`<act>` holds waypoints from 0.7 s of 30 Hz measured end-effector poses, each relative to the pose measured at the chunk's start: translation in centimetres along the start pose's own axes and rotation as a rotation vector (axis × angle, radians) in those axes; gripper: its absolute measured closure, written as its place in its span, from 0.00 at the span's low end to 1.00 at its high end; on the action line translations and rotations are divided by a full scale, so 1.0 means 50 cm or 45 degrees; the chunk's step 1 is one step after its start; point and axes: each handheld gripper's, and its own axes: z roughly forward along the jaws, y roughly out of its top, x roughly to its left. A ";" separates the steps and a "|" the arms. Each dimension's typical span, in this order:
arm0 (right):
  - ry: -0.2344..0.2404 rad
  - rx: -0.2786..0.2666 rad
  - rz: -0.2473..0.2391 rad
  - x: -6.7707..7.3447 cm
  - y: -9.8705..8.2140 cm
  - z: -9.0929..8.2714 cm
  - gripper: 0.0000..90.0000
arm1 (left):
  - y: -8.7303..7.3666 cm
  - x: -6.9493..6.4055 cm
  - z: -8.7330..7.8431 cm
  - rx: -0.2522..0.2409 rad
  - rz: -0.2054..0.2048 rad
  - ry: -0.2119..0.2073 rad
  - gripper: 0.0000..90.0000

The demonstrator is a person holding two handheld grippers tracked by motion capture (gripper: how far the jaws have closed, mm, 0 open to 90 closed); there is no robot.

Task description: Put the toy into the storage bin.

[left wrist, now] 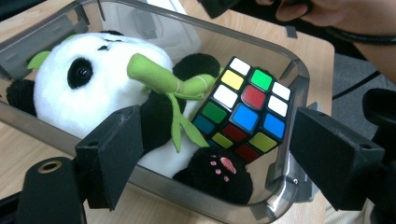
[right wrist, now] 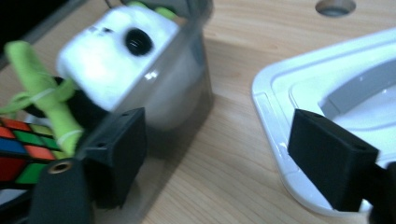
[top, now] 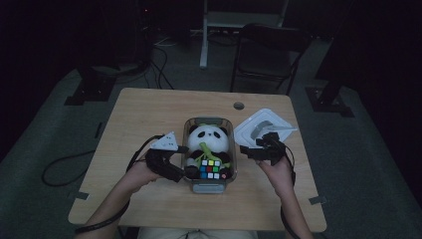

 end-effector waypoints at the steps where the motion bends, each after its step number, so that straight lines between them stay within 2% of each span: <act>1: -0.007 0.006 0.009 -0.004 -0.002 0.004 0.20 | -0.002 0.001 -0.001 -0.009 -0.004 -0.012 0.20; 4: -0.035 0.028 0.012 -0.013 -0.008 0.017 0.16 | -0.008 0.001 -0.005 -0.010 -0.003 0.005 0.12; 6: -0.050 0.024 0.016 -0.018 -0.012 0.022 0.15 | -0.015 0.004 -0.011 -0.027 -0.014 0.008 0.12; 10: -0.096 0.008 0.061 -0.037 -0.019 0.032 0.14 | -0.034 0.013 -0.018 -0.030 -0.051 0.034 0.01; 15: -0.166 -0.006 0.108 -0.062 -0.029 0.043 0.14 | -0.058 0.021 -0.024 -0.024 -0.068 0.062 0.01; 19: -0.183 0.004 0.152 -0.081 -0.034 0.054 0.14 | -0.077 0.031 -0.025 -0.022 -0.091 0.116 0.01; 21: -0.201 0.003 0.160 -0.088 -0.037 0.060 0.14 | -0.088 0.035 -0.027 -0.035 -0.087 0.163 0.01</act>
